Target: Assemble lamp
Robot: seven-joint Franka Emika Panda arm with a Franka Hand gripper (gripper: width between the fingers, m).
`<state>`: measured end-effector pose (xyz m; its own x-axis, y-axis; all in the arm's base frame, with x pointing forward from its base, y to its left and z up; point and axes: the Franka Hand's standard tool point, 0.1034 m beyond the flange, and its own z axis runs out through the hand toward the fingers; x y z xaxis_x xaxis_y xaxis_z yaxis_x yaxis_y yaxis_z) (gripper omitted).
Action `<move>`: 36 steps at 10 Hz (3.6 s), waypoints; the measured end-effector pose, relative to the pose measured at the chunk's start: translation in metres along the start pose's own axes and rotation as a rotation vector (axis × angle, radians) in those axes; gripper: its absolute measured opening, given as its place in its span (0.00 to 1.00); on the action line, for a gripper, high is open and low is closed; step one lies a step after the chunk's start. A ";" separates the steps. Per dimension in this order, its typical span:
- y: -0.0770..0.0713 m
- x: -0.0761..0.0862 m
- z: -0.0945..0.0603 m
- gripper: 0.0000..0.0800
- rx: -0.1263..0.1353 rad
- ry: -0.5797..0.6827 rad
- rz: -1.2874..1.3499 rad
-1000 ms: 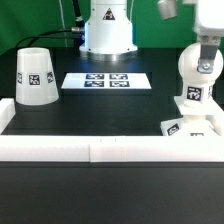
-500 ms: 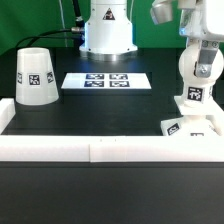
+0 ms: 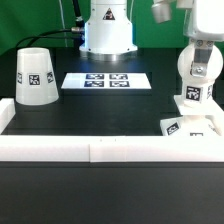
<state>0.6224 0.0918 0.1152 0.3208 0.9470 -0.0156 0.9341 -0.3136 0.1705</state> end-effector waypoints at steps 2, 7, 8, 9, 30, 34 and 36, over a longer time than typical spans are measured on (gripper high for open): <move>0.002 0.001 0.000 0.72 0.001 -0.001 0.189; 0.002 0.000 0.001 0.72 -0.002 0.011 0.555; 0.003 -0.001 0.000 0.72 -0.004 0.013 0.605; 0.003 -0.001 0.000 0.72 -0.004 0.015 0.684; 0.011 -0.007 -0.036 0.87 -0.034 0.073 1.152; 0.019 -0.067 -0.063 0.87 -0.003 0.070 1.220; 0.031 -0.110 -0.065 0.87 0.017 0.058 1.226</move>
Offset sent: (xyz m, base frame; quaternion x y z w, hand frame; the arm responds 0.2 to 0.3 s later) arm -0.0089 -0.0012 -0.0045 0.0117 0.0201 0.1941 0.9807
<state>0.6054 -0.0178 0.1860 0.9814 0.0262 0.1904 0.0212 -0.9994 0.0285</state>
